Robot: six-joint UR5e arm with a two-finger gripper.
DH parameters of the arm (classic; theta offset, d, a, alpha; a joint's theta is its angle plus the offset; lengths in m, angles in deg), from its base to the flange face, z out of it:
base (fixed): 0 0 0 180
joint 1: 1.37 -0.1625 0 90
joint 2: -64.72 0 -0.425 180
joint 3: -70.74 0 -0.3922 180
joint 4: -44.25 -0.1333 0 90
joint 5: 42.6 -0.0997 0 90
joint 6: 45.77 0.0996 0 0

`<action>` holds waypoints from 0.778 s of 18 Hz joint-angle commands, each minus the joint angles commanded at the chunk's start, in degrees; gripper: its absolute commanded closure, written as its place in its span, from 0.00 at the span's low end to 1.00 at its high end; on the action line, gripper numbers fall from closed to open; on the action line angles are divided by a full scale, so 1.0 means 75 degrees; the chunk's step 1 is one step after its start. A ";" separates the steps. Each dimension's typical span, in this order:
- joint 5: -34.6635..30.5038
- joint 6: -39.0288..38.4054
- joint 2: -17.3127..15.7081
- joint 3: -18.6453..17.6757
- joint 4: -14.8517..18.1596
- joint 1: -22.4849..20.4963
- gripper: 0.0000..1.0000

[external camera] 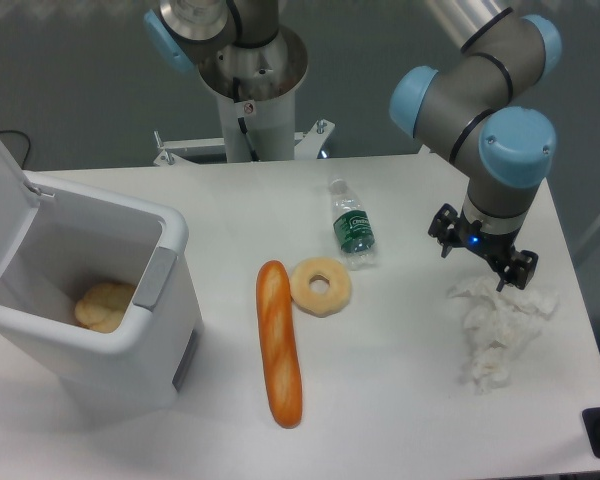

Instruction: Close the trash can

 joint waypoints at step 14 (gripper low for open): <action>0.0350 -0.1405 -0.1240 -0.0550 -0.0305 0.0268 0.00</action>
